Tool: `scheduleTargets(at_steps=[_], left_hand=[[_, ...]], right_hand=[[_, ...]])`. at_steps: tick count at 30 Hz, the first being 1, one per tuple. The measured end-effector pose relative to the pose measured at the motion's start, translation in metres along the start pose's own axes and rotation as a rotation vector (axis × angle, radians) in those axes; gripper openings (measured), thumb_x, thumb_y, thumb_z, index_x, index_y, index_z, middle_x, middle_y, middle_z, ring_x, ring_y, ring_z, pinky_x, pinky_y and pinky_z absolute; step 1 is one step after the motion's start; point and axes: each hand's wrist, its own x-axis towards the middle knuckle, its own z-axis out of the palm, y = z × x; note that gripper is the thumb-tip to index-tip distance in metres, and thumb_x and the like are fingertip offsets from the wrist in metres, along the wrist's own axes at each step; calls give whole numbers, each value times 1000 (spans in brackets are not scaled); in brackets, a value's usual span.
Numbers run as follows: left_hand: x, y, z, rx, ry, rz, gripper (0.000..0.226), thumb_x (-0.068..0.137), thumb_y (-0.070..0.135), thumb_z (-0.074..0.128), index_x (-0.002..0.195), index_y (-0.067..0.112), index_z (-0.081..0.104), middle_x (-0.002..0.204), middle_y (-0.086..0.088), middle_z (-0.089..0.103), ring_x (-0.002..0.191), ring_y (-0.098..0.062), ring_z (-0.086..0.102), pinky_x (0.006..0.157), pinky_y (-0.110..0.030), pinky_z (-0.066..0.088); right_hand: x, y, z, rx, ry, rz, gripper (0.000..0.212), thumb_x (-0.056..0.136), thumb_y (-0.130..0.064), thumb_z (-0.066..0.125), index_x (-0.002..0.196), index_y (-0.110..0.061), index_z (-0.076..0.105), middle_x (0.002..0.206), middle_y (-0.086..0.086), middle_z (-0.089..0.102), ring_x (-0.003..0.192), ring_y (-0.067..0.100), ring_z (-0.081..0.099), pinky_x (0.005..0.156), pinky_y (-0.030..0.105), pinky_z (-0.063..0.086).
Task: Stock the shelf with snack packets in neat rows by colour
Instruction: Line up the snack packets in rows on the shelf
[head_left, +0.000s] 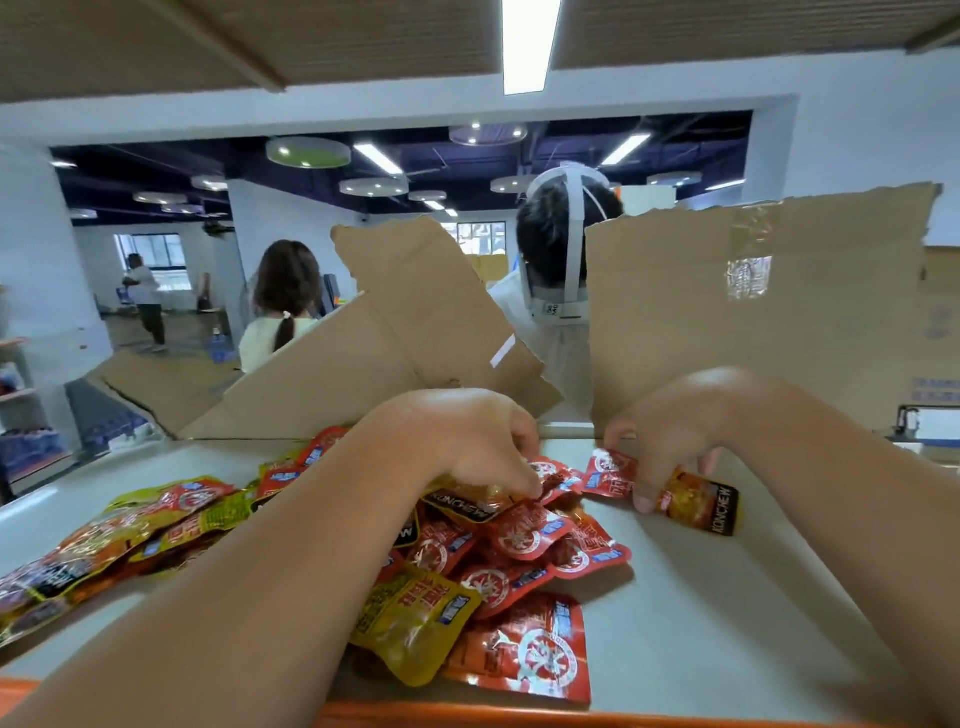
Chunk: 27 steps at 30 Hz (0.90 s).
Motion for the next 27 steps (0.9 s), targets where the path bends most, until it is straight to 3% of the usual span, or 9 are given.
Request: scheduleTargets(at_steps=[4,6,8,10,16,18,22,24,27], left_hand=[[-6,-1,-5,27,-95,-37,61,78,67,75,133,49,57,117,17,53,108,-16,63,96,-37,53],[-7,0,-6,16,-93,-31,66,77,66,77,136,48,55,116,15,51,107,-18,65,97,-40,54],[-7,-1,-6,15,-63,-15,65,77,63,79,136,47,57,114,15,51,108,-17,62,97,-39,54],[-7,-2,-5,13,-17,-1,61,77,58,80,133,46,59,114,15,51,110,-17,59,95,-38,54],[-2,-12,-7,-57,79,27,53,75,52,81,124,47,63,108,18,54,93,-10,59,77,-30,53],[-1,-13,-8,-74,109,38,51,76,50,81,123,47,63,105,19,54,92,-8,59,79,-30,55],[-4,-6,-10,-81,230,83,47,77,40,80,121,43,64,92,12,63,82,-9,62,70,-31,55],[-6,4,-10,-40,337,120,47,76,39,79,120,45,64,90,11,61,80,-9,60,64,-28,51],[-11,29,-13,-20,447,198,44,75,41,77,117,48,64,93,13,64,82,-13,62,66,-28,51]], right_hand=[[2,-6,2,-58,97,-64,33,76,-29,82,103,-15,69,86,-2,70,75,15,67,60,23,50],[2,-6,0,-102,210,-84,26,78,-26,77,96,-20,59,75,-7,59,62,8,55,49,19,39],[4,-1,0,-62,269,-87,32,80,-20,75,87,-29,45,76,-7,54,61,4,50,43,16,33],[6,2,-1,-21,307,-82,35,78,-17,75,83,-30,42,77,-6,55,63,7,52,46,18,35],[7,5,-4,-19,430,-19,32,75,-20,75,102,-13,59,88,4,65,76,22,63,62,31,48],[6,6,-4,-24,456,-3,32,75,-19,75,102,-15,58,90,5,65,82,24,65,66,34,52],[-13,10,-7,109,581,41,17,77,-11,69,90,-11,58,72,1,55,60,18,51,51,25,35],[-32,20,-3,247,656,35,21,77,-8,69,94,-9,57,77,2,55,62,17,50,53,26,36],[-73,44,13,362,669,-5,36,79,-11,73,107,-18,51,90,2,59,71,14,54,55,25,42]])
